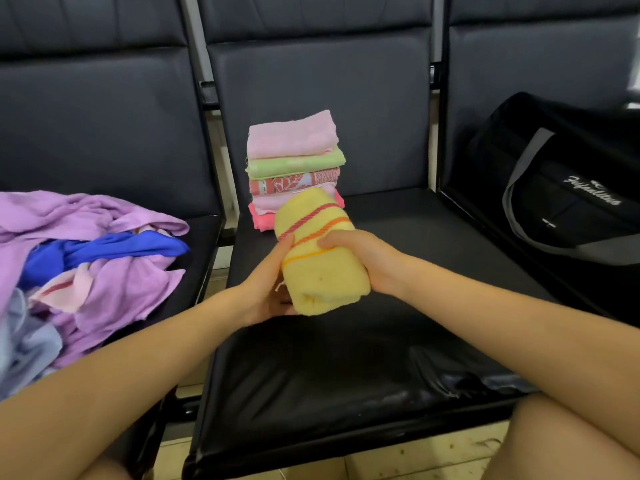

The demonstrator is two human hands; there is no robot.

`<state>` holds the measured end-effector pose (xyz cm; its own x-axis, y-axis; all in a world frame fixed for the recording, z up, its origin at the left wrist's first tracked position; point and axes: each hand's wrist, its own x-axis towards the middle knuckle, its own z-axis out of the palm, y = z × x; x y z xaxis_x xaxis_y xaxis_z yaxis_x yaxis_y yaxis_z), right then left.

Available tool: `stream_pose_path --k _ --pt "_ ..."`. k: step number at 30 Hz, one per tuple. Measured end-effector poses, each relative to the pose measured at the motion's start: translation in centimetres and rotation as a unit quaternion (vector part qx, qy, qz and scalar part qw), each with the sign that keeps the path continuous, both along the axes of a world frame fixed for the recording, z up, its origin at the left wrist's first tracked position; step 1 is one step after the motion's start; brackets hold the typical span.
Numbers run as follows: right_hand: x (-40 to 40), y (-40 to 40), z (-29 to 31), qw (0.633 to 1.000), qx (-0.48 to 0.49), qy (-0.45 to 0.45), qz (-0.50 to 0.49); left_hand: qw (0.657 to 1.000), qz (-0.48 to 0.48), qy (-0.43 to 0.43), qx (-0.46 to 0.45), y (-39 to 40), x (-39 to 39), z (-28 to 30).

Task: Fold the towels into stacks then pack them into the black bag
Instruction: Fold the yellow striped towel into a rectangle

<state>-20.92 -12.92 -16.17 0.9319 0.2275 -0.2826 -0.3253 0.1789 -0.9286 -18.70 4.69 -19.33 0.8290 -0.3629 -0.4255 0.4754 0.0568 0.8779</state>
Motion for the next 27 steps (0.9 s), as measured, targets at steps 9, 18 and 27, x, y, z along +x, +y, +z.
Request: stream_pose_path --k 9,18,27 --pt "0.4 1.2 -1.0 0.990 0.083 0.098 0.061 0.958 0.259 -0.127 -0.014 0.2 2.0 3.2" --pt "6.1 1.1 -0.2 0.979 0.103 0.003 -0.176 0.908 0.318 -0.271 0.011 0.5 5.3 3.8" --pt "16.3 0.4 10.5 0.874 -0.234 -0.333 -0.266 0.839 0.334 -0.417 0.099 -0.3 14.0 10.0"
